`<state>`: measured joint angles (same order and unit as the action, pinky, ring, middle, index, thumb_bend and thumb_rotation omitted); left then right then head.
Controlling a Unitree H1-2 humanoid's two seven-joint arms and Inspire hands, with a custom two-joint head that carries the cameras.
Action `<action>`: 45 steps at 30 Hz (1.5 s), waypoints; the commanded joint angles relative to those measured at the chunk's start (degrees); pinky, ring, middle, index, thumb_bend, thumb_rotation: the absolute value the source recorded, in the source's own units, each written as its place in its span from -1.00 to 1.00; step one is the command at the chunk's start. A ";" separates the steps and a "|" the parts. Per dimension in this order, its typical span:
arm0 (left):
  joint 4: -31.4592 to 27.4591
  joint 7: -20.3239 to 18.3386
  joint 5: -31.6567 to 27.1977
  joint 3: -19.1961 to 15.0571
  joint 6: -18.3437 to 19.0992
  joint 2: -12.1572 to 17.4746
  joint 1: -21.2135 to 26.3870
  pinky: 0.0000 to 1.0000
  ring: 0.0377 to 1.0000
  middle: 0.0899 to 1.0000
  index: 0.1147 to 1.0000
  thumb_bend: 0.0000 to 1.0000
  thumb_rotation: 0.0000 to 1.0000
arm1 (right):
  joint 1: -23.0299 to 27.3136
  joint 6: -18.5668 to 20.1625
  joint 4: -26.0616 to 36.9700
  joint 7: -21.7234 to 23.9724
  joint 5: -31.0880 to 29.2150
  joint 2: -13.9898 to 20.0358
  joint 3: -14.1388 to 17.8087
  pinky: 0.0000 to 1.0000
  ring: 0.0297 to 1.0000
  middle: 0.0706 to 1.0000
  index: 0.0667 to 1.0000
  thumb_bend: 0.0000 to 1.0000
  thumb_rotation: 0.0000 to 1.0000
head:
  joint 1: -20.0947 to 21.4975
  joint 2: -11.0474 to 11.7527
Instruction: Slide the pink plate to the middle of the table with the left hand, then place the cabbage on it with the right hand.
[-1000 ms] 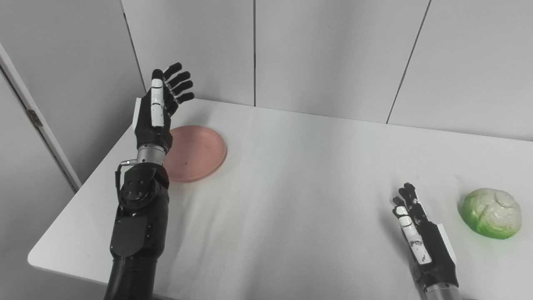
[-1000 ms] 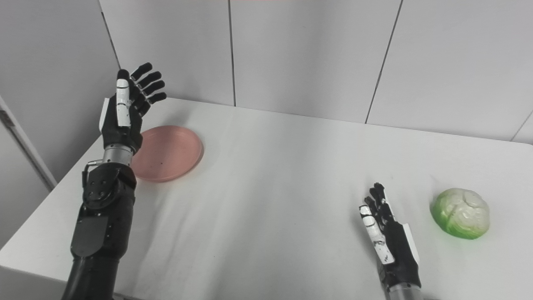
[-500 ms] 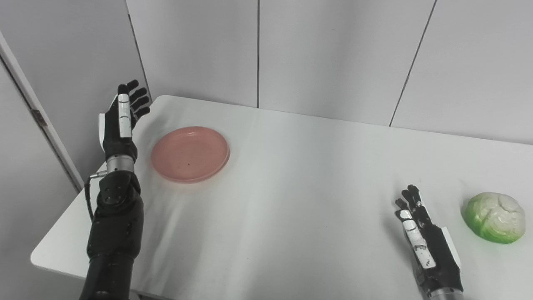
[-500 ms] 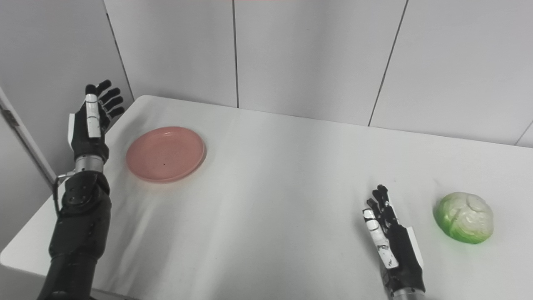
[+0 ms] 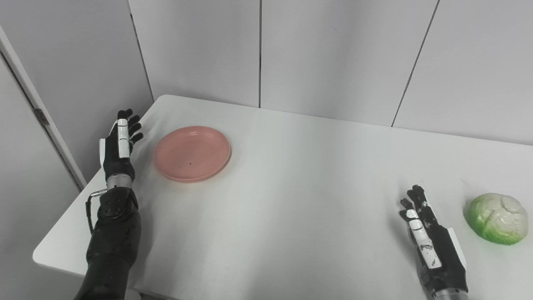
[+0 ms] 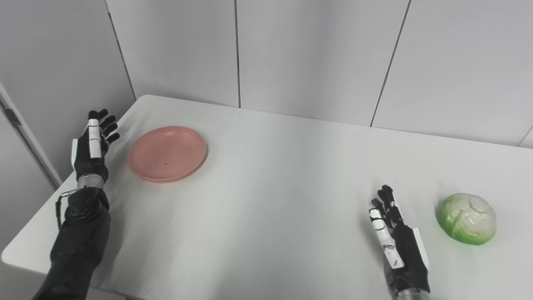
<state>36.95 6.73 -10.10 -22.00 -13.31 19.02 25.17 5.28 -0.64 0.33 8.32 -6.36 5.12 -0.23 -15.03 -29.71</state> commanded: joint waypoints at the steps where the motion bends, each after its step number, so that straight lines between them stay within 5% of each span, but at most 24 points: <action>1: -0.72 -0.86 -0.46 0.67 -0.29 1.45 3.20 0.67 0.70 0.68 0.65 0.63 1.00 | -0.05 -2.70 -1.56 0.83 -1.24 0.35 0.63 0.93 0.92 0.96 0.97 0.37 0.52 | 0.02 -0.07; 13: 5.13 -4.10 1.67 6.23 -2.24 1.53 4.36 0.89 0.87 0.84 0.82 0.68 1.00 | 0.04 -3.65 -1.97 0.53 -0.89 0.36 0.59 0.91 0.90 0.95 0.96 0.40 0.51 | -0.21 -0.53; 23: 5.27 -3.86 2.34 9.23 2.31 -0.16 5.11 0.98 0.95 0.91 0.88 0.67 1.00 | -0.04 -3.51 -1.50 0.84 -1.23 0.75 0.61 0.91 0.90 0.95 0.96 0.41 0.52 | -0.39 -1.12; 31: 3.92 -3.60 2.95 10.44 3.62 -1.20 5.08 0.86 0.88 0.84 0.80 0.57 1.00 | -0.03 -3.27 -1.14 0.49 -0.61 0.90 0.49 0.89 0.89 0.95 0.96 0.40 0.54 | -0.34 -1.38; 37: 4.69 -6.16 2.21 11.64 0.84 -1.33 5.41 0.85 0.83 0.81 0.76 0.66 1.00 | 0.12 -2.98 -0.94 0.24 0.09 0.85 0.31 0.88 0.90 0.95 0.96 0.42 0.55 | -0.10 -1.47; 45: 2.56 -10.15 -0.82 12.35 2.94 -3.06 5.21 0.75 0.78 0.74 0.71 0.75 1.00 | 0.55 -3.20 -1.50 0.24 0.35 0.71 0.14 0.87 0.90 0.95 0.96 0.44 0.54 | 0.94 -1.57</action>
<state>40.47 -0.74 -10.50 -10.80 -10.82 16.63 28.35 5.76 -0.92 -0.33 8.33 -6.12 5.66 -0.21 -14.50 -31.20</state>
